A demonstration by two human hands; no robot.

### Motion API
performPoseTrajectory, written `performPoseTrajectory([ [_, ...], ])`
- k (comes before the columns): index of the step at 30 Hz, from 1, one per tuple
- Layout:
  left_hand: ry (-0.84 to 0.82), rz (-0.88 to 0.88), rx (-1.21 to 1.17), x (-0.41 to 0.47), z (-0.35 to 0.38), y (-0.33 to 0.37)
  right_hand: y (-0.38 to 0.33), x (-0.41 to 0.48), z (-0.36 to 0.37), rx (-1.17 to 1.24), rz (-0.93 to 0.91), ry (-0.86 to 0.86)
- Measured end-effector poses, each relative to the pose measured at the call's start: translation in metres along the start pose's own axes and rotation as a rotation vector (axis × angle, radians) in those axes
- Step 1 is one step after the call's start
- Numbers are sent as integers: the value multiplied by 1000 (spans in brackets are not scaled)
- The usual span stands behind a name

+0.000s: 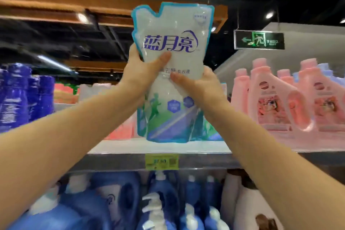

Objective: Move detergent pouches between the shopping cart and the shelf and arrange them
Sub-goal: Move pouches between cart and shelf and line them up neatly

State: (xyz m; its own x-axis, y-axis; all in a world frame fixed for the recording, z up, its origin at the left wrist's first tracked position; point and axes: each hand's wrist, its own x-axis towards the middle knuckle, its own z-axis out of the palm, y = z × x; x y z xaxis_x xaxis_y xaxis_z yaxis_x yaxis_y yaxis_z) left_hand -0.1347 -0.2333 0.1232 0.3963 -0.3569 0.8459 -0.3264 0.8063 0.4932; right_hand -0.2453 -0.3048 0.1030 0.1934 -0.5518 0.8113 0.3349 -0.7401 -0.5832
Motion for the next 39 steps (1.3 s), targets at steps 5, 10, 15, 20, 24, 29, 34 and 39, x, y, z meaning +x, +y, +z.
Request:
performPoseTrajectory([
  [5,-22,-41,46,77,-18,-15,13,73,31,67,4,-97],
  [10,27,-160,149,122,-42,-69,66,113,60,-31,111,-125],
  [15,81,-205,398,127,-59,-141,131,125,73,-129,218,-159],
  [20,49,-221,359,129,-64,-196,168,125,70,-109,257,-166],
  [24,-23,-259,348,127,-66,-229,188,143,71,-225,275,-74],
  [29,-4,-307,382,127,-68,-245,203,156,78,-354,386,-67],
  [34,-178,-454,374,134,-85,-235,198,154,71,-390,442,-151],
  [39,-301,-522,340,136,-108,-227,186,103,61,-705,201,-286],
])
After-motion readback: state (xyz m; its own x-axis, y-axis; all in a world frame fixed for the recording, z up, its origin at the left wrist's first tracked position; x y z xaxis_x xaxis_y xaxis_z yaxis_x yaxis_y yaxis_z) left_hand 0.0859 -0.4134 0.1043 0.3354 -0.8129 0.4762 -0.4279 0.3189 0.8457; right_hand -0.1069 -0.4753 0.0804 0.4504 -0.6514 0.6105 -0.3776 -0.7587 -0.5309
